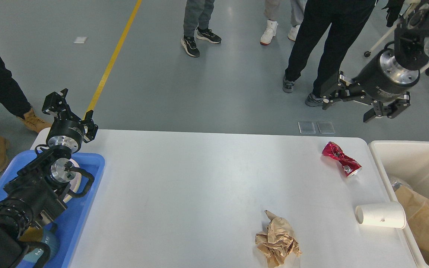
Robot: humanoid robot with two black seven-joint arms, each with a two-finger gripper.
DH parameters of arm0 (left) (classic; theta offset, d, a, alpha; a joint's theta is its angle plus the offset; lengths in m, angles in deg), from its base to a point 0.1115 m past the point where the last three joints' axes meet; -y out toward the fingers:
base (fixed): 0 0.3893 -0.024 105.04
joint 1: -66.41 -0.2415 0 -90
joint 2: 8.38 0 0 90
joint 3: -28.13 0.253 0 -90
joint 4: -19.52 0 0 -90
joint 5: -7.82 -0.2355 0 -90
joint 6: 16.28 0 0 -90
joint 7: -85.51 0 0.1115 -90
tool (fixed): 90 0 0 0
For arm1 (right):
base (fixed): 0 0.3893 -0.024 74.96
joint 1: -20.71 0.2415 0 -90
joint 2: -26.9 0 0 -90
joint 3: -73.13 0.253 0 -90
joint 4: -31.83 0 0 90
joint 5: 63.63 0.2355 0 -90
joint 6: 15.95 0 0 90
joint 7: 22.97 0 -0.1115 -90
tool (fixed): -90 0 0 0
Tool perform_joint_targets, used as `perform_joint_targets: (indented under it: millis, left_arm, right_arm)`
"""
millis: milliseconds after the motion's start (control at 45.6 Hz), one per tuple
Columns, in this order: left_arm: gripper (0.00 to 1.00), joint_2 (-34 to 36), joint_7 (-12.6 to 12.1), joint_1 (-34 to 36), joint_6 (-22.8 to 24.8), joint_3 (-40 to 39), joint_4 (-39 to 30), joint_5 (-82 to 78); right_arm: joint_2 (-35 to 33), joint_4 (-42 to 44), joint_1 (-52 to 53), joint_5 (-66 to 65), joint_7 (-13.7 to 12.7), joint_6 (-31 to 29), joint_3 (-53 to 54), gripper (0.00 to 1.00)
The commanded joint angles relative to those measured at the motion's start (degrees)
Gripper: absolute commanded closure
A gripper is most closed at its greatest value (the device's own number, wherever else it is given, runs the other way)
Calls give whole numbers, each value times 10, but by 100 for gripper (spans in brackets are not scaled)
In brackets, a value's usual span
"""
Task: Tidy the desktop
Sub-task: 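Lower the right gripper to the white paper cup beside the bin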
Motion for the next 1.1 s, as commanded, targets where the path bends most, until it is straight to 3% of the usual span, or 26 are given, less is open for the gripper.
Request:
perform_joint_targets:
  millis: [0,153,373,570,789,1074]
  left_arm:
    - [4,0,0,0,0,0,0,0]
    - [4,0,0,0,0,0,0,0]
    - [4,0,0,0,0,0,0,0]
    - [4,0,0,0,0,0,0,0]
    - [4,0,0,0,0,0,0,0]
    - [4,0,0,0,0,0,0,0]
  right_arm:
    - [-60,10,-91,11,0,25,1,0]
    - [-132,25,-220,115,0,98,3,0]
    - [-145,38,-380,206,-1,255,42,0]
    - [-157,42,-430,231,-2,283,112,0]
    - [-152,83,-483,259,-4,372,160,0]
    - [-141,121,-521,258,-4,374,197,0]
